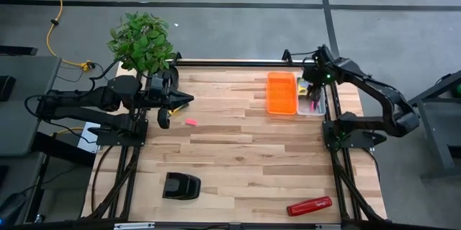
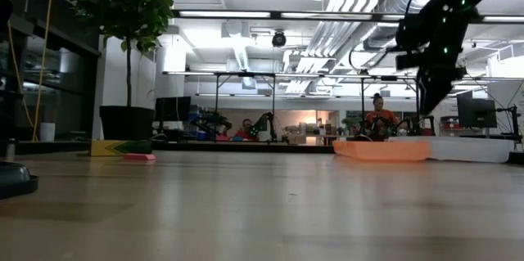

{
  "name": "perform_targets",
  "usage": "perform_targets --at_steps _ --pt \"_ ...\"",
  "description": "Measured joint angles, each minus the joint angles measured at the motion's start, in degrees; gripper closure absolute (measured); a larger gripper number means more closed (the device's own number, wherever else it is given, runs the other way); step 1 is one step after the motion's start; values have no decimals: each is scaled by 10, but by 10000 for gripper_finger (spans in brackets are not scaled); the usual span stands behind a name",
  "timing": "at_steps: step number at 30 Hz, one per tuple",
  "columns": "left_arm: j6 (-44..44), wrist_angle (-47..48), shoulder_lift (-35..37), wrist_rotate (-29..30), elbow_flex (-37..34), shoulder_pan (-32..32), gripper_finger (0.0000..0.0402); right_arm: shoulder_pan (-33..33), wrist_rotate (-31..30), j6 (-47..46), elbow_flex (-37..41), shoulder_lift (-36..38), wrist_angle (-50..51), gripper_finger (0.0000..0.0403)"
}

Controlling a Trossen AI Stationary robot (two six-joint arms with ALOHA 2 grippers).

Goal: Pack school essentials
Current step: Put the yellow crayon box into the orange supply box

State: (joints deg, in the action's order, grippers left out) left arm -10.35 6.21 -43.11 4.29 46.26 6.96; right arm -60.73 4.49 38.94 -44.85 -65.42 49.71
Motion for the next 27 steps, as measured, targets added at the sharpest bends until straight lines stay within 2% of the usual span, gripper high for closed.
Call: perform_targets --at_steps 5,7,11,14,19,23,27 --pt "0 0 0 0 0 0 401 0 5 -23 -43 35 39 232" --pt "0 0 0 0 0 0 402 0 73 -76 -48 49 35 234" --pt "0 0 0 0 0 0 402 10 269 -213 -48 77 -14 239" --pt "0 0 0 0 0 0 402 53 327 -333 -48 101 -89 242" --pt "0 -4 0 0 0 0 402 188 312 -472 -48 136 -267 242" --pt "8 -4 0 0 0 0 401 305 243 -543 -48 140 -415 242" --pt "24 -4 1 -4 0 0 401 407 167 -552 -48 140 -507 243"
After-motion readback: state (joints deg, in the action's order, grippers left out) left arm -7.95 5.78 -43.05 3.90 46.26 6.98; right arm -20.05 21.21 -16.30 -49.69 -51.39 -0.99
